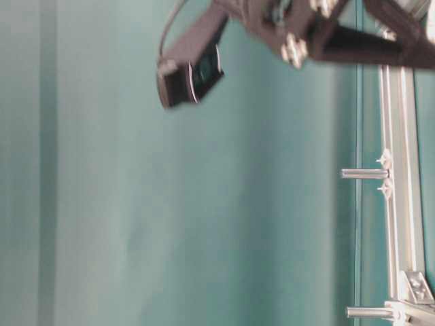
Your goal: Move the cable alternately left and right between 8 pins so it hooks onto each one.
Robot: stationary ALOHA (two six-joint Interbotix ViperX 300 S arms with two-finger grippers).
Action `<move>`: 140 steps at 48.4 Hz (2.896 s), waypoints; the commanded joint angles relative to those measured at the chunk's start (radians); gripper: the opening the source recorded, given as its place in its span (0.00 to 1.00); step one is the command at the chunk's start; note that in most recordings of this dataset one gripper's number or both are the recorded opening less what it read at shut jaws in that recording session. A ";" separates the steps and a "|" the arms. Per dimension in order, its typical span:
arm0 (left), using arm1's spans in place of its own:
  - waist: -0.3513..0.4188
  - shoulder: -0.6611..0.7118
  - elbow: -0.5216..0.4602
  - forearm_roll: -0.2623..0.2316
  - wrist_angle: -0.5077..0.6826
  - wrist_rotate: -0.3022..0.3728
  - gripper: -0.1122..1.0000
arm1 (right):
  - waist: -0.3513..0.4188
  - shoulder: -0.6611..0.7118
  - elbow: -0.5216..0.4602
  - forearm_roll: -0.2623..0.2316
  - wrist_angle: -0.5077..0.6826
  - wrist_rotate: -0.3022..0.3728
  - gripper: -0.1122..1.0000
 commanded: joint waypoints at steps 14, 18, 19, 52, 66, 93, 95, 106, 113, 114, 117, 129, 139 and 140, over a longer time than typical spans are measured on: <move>-0.003 -0.023 -0.005 0.000 -0.006 0.005 0.59 | -0.020 0.156 -0.236 -0.003 0.100 -0.003 0.22; -0.003 -0.035 0.002 0.000 -0.008 0.005 0.59 | -0.021 0.175 -0.262 -0.003 0.104 -0.008 0.22; -0.003 -0.038 0.002 0.000 -0.008 0.005 0.59 | -0.020 0.179 -0.267 -0.003 0.106 -0.008 0.22; -0.003 -0.109 0.046 0.000 -0.005 0.002 0.59 | 0.048 0.322 -0.511 -0.002 0.156 -0.135 0.22; -0.003 -0.109 0.046 0.000 -0.003 0.002 0.59 | 0.129 0.387 -0.588 0.002 0.152 -0.123 0.22; -0.003 -0.109 0.046 0.000 -0.005 0.005 0.59 | 0.245 0.420 -0.632 0.002 0.153 -0.077 0.22; -0.003 -0.109 0.046 0.000 -0.003 0.005 0.59 | 0.249 0.425 -0.643 0.002 0.152 -0.075 0.22; -0.003 -0.109 0.046 0.000 -0.003 0.005 0.59 | 0.259 0.511 -0.779 0.008 0.181 -0.075 0.22; -0.002 -0.109 0.046 0.000 -0.003 0.005 0.59 | 0.242 0.592 -0.916 0.008 0.253 -0.074 0.22; -0.002 -0.109 0.046 -0.002 -0.003 0.005 0.59 | 0.236 0.607 -0.946 0.008 0.272 -0.074 0.22; -0.002 -0.109 0.046 0.000 -0.003 0.005 0.59 | 0.225 0.638 -1.005 0.006 0.307 -0.067 0.22; -0.002 -0.109 0.046 -0.002 -0.003 0.005 0.59 | 0.158 0.707 -1.129 -0.021 0.357 0.086 0.22; -0.002 -0.109 0.046 0.000 -0.005 0.005 0.59 | 0.121 0.710 -1.138 -0.107 0.364 0.265 0.22; -0.003 -0.109 0.046 0.000 -0.005 0.005 0.59 | 0.118 0.710 -1.138 -0.114 0.364 0.281 0.22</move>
